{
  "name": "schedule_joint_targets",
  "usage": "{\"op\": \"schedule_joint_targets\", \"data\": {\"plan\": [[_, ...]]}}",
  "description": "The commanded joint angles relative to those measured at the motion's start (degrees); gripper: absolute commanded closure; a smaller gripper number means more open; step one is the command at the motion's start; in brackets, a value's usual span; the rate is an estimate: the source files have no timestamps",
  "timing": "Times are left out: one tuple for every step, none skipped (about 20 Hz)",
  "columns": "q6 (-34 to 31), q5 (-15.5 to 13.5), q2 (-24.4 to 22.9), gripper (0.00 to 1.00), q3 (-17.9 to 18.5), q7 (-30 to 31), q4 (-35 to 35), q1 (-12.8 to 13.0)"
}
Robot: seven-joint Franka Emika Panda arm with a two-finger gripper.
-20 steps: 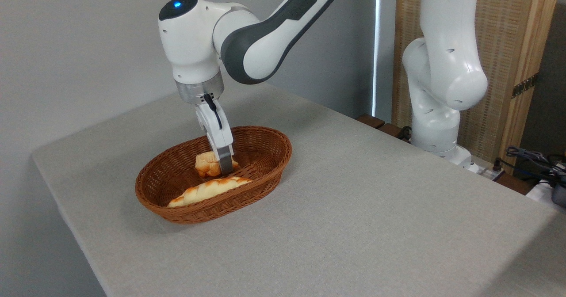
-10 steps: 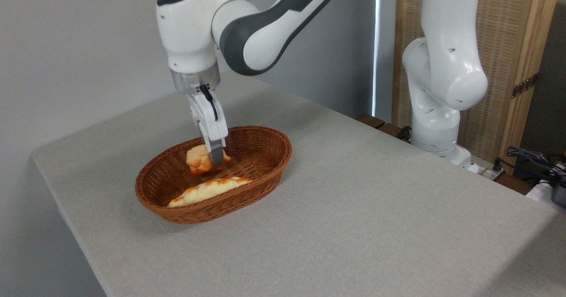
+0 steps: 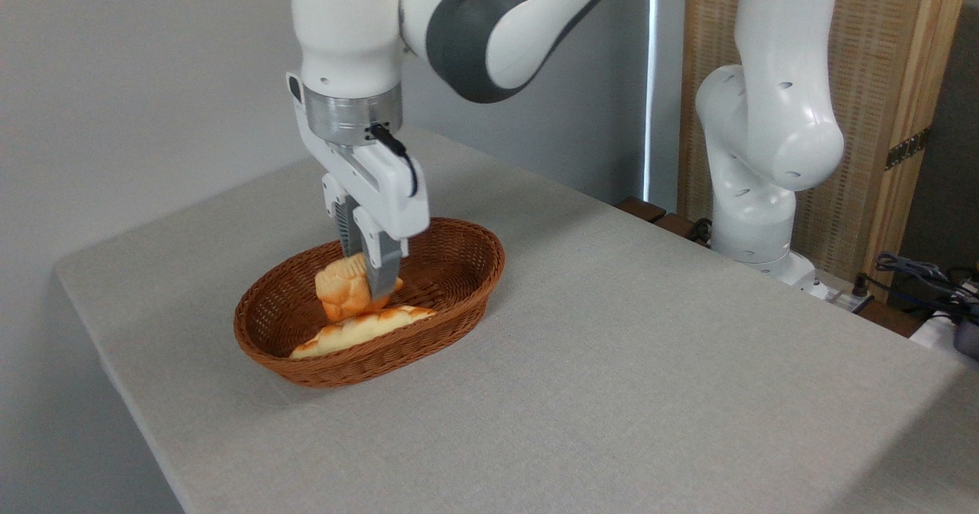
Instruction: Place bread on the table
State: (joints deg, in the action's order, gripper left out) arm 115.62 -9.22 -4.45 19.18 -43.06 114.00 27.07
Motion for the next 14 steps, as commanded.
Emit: {"op": "schedule_joint_targets", "data": {"plan": [[-2.8, 5.0, -1.4, 0.52, 2.4, 0.7, -0.4, 0.4], [-3.8, 6.5, -1.4, 0.51, 2.9, 0.7, -0.4, -0.3], [-4.5, 7.5, -1.4, 0.42, 3.0, 0.8, -0.4, -1.0], [-4.5, 7.9, -1.4, 0.30, 3.1, 1.0, -0.4, -1.7], [-4.5, 8.4, -1.4, 0.26, 3.1, 1.0, -0.6, -2.5], [-4.5, 9.0, -1.3, 0.19, 3.1, 1.0, -0.8, -2.9], [-4.5, 9.3, -1.3, 0.06, 3.1, 1.1, -1.1, -3.3], [-4.5, 9.4, -1.2, 0.00, 3.0, 1.0, -1.7, -3.7], [-4.5, 9.4, -1.0, 0.00, 3.1, 1.0, -1.9, -3.8], [-4.5, 9.4, -1.0, 0.00, 3.1, 1.0, -2.0, -3.8], [-4.5, 9.4, -1.0, 0.00, 3.1, 1.0, -2.0, -3.8], [-4.5, 9.4, -1.0, 0.00, 3.0, 1.0, -2.0, -3.8], [-4.5, 9.4, -1.0, 0.00, 3.0, 1.0, -2.0, -3.8], [-4.5, 9.4, -1.0, 0.00, 3.0, 1.0, -2.0, -3.7]]}}
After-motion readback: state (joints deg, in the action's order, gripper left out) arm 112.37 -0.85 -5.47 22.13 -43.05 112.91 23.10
